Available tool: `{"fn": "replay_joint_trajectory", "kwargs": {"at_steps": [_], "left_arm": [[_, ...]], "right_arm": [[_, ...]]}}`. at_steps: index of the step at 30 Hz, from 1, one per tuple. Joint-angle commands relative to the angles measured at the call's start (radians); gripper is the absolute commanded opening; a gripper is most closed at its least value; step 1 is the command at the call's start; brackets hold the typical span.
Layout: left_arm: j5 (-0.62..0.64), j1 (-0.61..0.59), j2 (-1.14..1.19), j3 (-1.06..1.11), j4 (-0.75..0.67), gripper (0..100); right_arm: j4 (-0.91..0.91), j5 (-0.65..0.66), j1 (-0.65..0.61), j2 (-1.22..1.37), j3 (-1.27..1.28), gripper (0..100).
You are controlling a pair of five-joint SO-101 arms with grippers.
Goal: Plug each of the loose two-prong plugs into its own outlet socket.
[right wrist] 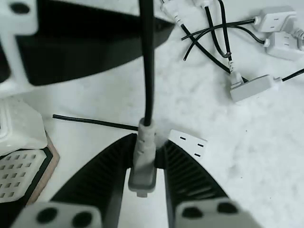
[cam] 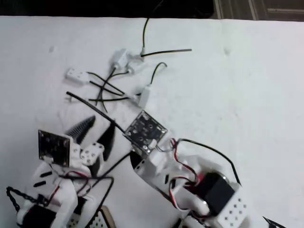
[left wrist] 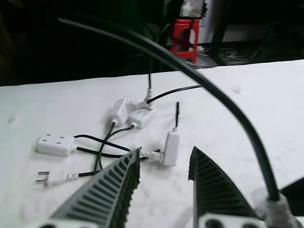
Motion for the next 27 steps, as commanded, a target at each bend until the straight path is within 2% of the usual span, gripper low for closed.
{"fn": "replay_joint_trajectory", "kwargs": {"at_steps": [1, 6, 8, 11, 16, 20, 23, 27], "left_arm": [[0.020, 0.160, 0.002, -0.071, 0.031, 18], [0.008, 0.361, 0.002, -0.071, 0.038, 18], [-0.035, 0.418, 0.002, -0.071, 0.043, 18], [-0.074, 0.467, 0.002, -0.075, 0.052, 18], [-0.097, 0.463, 0.002, -0.075, 0.089, 18], [-0.132, 0.302, 0.002, -0.075, 0.098, 18], [-0.132, 0.087, 0.002, -0.072, 0.095, 18], [-0.133, -0.168, 0.002, -0.046, 0.098, 18]], "right_arm": [[-0.001, -0.009, -0.004, -0.070, 0.012, 1.7], [-0.001, -0.009, -0.010, -0.124, 0.061, 1.7], [-0.001, -0.009, -0.010, -0.128, 0.072, 1.7], [-0.001, -0.009, -0.010, -0.128, 0.081, 1.7], [-0.001, -0.008, -0.004, -0.128, 0.083, 1.7], [-0.001, -0.008, -0.002, -0.127, 0.083, 1.7], [-0.012, -0.008, 0.035, -0.125, 0.084, 1.7], [-0.108, 0.000, 0.154, -0.077, 0.153, 1.7]]}}
